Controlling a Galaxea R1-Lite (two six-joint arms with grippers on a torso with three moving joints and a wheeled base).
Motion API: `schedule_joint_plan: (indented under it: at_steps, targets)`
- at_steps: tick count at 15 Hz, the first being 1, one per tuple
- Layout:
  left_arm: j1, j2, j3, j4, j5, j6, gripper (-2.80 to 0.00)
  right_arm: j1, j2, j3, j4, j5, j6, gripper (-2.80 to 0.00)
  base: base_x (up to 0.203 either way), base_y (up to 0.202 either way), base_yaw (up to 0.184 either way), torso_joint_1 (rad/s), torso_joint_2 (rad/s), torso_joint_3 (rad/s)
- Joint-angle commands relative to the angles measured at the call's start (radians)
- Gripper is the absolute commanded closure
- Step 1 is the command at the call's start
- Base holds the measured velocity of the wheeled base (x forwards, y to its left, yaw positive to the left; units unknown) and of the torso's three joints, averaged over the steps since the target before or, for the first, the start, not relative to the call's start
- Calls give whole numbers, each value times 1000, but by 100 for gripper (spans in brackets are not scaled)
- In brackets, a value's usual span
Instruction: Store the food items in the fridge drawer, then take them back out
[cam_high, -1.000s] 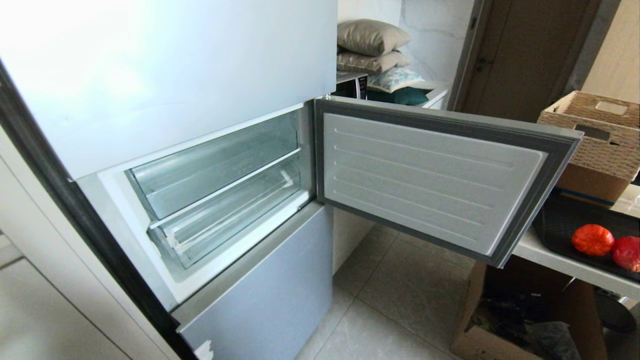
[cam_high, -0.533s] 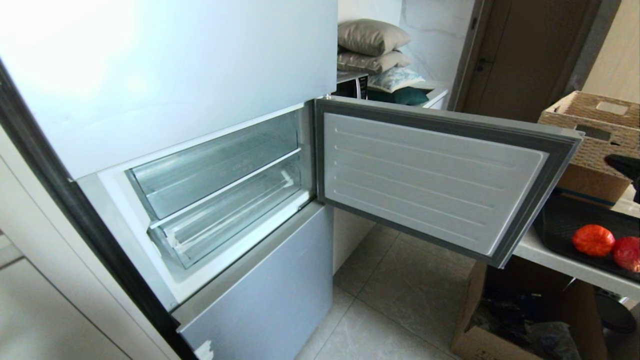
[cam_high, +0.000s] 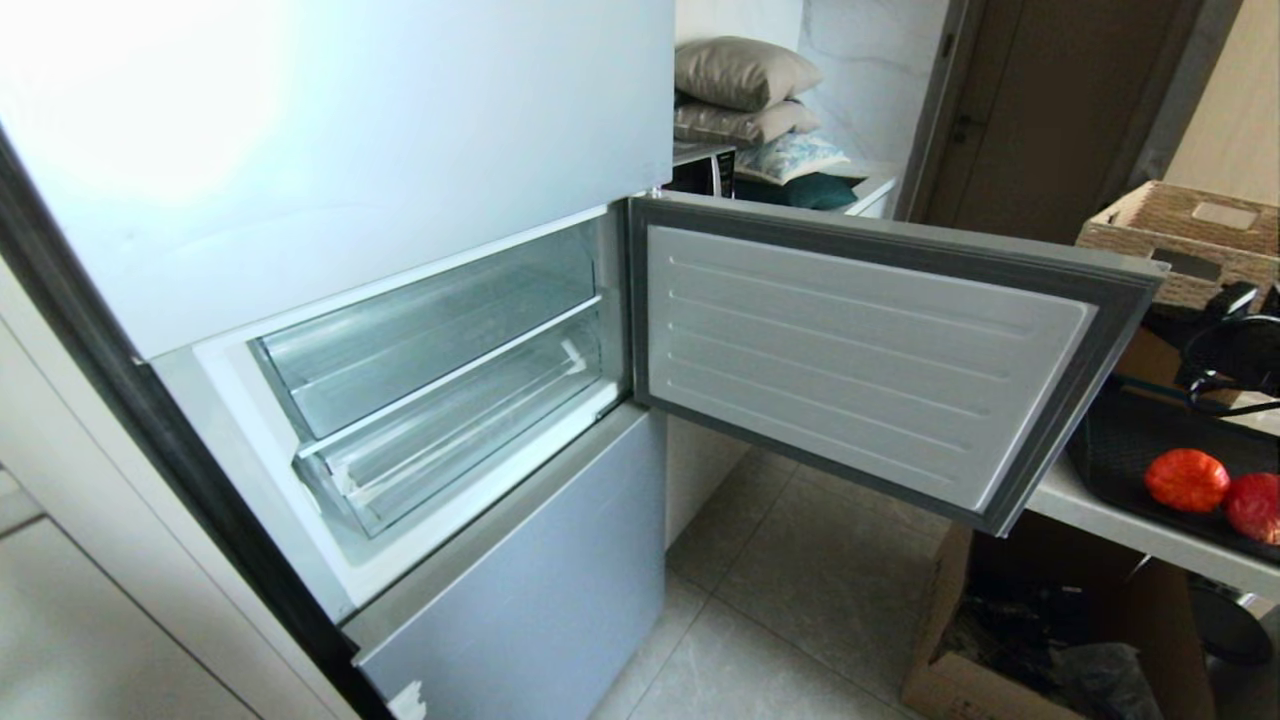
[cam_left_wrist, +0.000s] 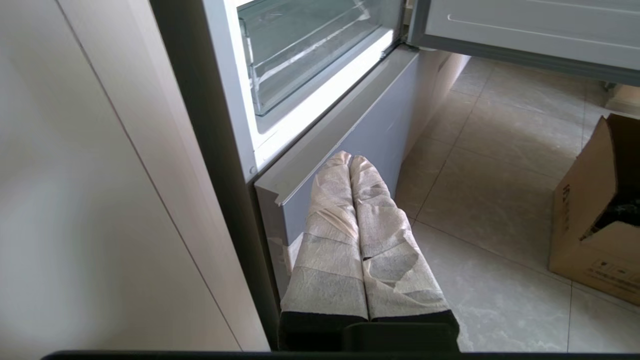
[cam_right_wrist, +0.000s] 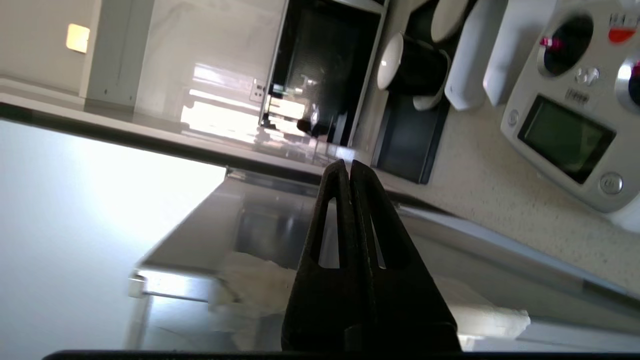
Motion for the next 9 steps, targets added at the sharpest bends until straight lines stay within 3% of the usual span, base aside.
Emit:
schedule_joint_plan:
  at_steps: [1,5,9]
  targets:
    - [-1,1,0,0,0,0,0,21,9,26,-4,6,7,0,0,0,0,0,0,0]
    - [0,1,0,0,0,0,0,34,-97,229,-23,72,-1,0,0,0,0,0,0,0]
    - [1,1,0,0,0,0,0,51,-290,567,-121,155,-9,0,0,0,0,0,0,0]
